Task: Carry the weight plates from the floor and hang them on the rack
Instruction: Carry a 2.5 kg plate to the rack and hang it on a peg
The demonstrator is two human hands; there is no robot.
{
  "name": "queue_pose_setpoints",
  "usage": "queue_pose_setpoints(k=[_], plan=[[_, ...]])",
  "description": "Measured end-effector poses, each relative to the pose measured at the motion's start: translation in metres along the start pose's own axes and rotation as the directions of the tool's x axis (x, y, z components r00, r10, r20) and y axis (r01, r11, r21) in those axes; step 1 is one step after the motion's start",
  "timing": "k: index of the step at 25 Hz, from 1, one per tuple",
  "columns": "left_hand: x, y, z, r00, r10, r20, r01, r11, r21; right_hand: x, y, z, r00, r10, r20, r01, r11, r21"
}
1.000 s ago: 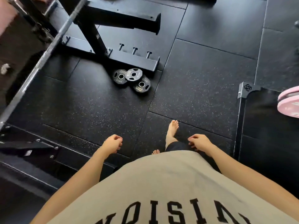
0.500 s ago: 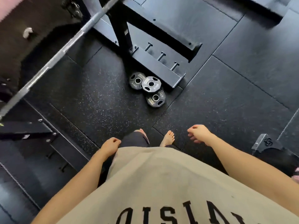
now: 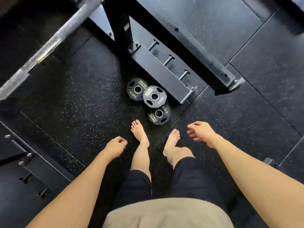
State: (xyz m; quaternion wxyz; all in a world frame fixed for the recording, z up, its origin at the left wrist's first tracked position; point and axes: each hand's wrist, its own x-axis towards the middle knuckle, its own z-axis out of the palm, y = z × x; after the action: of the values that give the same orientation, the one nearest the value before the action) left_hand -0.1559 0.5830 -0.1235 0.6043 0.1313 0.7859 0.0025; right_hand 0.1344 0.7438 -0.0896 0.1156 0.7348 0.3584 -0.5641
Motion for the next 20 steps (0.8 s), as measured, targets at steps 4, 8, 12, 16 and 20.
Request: queue_pose_setpoints(k=[4, 8, 12, 16, 20], plan=[[0.114, 0.048, 0.006, 1.0, -0.02, -0.021, 0.018, 0.996, -0.086, 0.118, -0.045, 0.03, 0.999, 0.039, -0.004, -0.038, 0.998, 0.056], [0.249, 0.065, 0.036, 0.998, -0.05, -0.033, 0.044, 0.987, -0.157, 0.258, -0.069, 0.071, 0.996, 0.082, 0.017, -0.083, 0.996, 0.026], [0.366, 0.08, 0.077, 0.995, -0.088, -0.048, 0.075, 0.972, -0.224, 0.385, -0.068, 0.113, 0.992, 0.106, -0.065, -0.107, 0.994, -0.014], [0.446, 0.099, 0.121, 0.996, -0.094, 0.001, 0.086, 0.91, -0.405, 0.471, -0.063, 0.149, 0.978, 0.167, -0.123, -0.158, 0.984, 0.082], [0.487, 0.111, 0.147, 0.999, -0.039, 0.0, 0.033, 0.845, -0.533, 0.511, -0.058, 0.171, 0.966, 0.178, -0.186, -0.119, 0.95, 0.29]])
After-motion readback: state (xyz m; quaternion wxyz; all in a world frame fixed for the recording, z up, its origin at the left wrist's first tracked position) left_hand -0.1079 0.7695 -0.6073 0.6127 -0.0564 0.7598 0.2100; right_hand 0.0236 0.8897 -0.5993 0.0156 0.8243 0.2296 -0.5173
